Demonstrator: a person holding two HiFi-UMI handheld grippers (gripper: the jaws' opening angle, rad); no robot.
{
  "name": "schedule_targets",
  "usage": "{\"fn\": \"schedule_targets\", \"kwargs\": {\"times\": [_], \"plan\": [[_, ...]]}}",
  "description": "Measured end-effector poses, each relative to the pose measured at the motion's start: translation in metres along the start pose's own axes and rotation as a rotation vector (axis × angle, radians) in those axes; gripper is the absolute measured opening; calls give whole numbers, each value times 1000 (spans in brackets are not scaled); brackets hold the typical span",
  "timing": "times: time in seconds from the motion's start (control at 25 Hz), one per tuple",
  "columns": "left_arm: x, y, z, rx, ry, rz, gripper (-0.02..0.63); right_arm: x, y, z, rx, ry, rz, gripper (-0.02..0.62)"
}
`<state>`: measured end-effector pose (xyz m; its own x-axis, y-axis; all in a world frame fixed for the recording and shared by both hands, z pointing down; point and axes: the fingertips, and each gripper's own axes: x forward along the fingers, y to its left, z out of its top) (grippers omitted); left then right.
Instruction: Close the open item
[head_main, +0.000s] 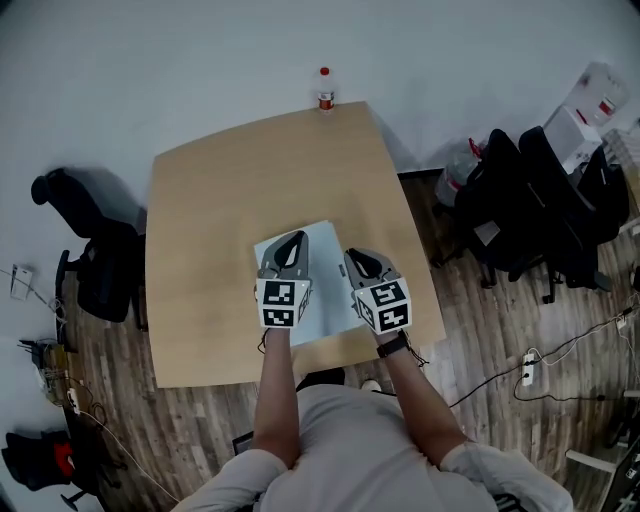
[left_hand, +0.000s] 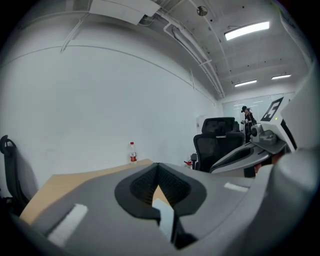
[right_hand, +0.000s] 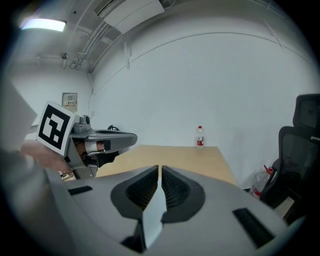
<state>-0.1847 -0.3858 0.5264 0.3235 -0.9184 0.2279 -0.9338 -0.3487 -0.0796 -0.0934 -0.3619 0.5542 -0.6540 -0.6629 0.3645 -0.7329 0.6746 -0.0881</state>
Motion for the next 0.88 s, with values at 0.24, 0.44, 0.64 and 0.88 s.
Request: {"fn": "schedule_targets", "kwargs": {"times": [0.24,0.44,0.64,0.88], "plan": [[21,-9,-36,-8,82,-55,9,6,-5,-31,25,67,-20,28],[29,-19,-80,-5,203,-92,9,11,-5,-60,49,125,-29,28],[37,-29,-115,0,286,-127,9,18,-5,-85,72,178,-39,28],[41,-42,-138,-3,324,-171,9,21,4,-118,96,246,-36,28]]}}
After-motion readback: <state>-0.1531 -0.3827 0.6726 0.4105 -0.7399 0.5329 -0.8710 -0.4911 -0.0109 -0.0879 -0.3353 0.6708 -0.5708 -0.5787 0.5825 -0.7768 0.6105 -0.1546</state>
